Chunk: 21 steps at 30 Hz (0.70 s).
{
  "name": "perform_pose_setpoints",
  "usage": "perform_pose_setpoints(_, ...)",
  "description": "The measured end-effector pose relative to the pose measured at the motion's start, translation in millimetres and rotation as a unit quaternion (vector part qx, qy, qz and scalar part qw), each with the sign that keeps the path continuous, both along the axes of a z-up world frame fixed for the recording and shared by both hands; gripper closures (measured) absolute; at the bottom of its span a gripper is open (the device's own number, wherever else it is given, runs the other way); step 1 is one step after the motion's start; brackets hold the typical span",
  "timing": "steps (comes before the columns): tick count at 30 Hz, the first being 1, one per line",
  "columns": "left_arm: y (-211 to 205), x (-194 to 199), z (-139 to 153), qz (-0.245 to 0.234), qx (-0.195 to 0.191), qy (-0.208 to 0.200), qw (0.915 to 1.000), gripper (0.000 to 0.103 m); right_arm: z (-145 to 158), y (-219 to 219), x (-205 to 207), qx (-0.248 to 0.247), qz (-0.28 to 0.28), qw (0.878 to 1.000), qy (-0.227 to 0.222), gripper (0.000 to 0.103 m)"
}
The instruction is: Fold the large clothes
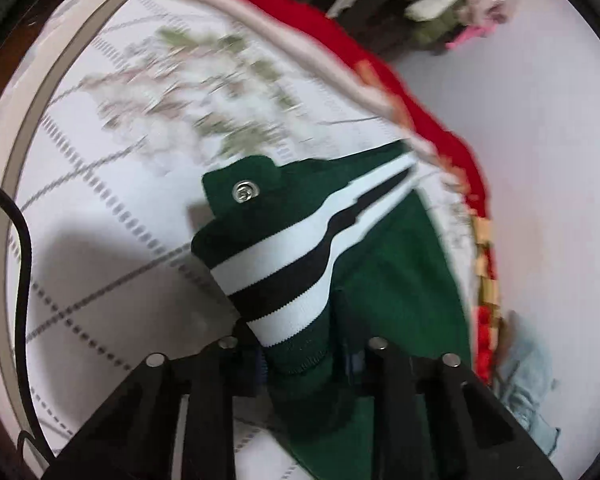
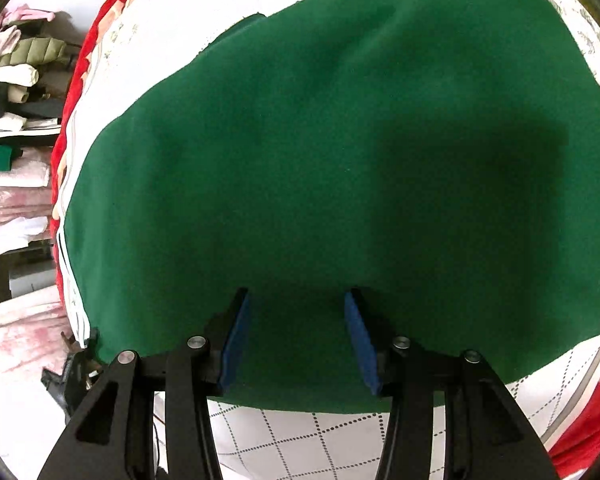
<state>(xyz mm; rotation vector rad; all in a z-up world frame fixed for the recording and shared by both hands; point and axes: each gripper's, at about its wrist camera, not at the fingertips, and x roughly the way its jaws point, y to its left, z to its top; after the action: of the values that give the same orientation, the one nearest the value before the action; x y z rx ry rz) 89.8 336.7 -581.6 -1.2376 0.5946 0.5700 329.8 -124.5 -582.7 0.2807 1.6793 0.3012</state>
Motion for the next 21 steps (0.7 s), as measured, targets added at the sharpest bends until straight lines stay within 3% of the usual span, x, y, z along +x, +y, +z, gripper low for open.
perform_pose_setpoints(3,3.4,-2.9,6.2,-0.014,-0.01,-0.063,0.9978,0.081,-3.4,0.1,-0.2,-0.001,-0.003,1.0,0.003,0.053)
perform_pose_setpoints(6,13.6,-7.4,-16.4,-0.002,-0.056,-0.097,0.9937,0.08,-4.9,-2.7,-0.7,0.001,-0.005,1.0,0.007,0.053)
perform_pose_setpoints(9,23.9,3.9,-35.0,-0.007,-0.069,-0.081,0.9943,0.07,-6.1,-1.5,2.8,0.001,-0.002,1.0,0.011,0.053)
perform_pose_setpoints(10,27.1,10.3,-38.1,-0.015,-0.066,-0.07,0.9953,0.059,-6.7,-0.6,3.5,0.0,0.0,1.0,0.013,0.053)
perform_pose_setpoints(13,28.1,39.1,-31.3,-0.047,-0.026,-0.035,0.998,0.042,-9.3,-2.4,4.8,0.0,0.007,1.0,0.019,0.053)
perform_pose_setpoints(15,25.2,64.1,-22.2,-0.069,0.007,-0.007,0.9976,0.041,-10.7,-2.5,6.5,0.003,0.009,1.0,0.022,0.053)
perform_pose_setpoints(16,22.3,71.5,-19.9,-0.074,0.022,0.003,0.997,0.043,-11.6,-2.1,7.3,0.004,0.009,1.0,0.023,0.053)
perform_pose_setpoints(18,20.7,89.7,-10.9,-0.078,0.056,0.032,0.9948,0.076,-13.2,-0.3,9.3,0.005,0.009,1.0,0.025,0.053)
perform_pose_setpoints(19,21.7,94.9,-7.6,-0.081,0.059,0.032,0.9945,0.085,-14.0,0.9,10.9,0.005,0.01,1.0,0.026,0.053)
perform_pose_setpoints(21,23.2,101.1,12.0,-0.073,0.075,0.035,0.9939,0.088,-14.0,3.2,13.8,0.009,0.01,0.999,0.031,0.051)
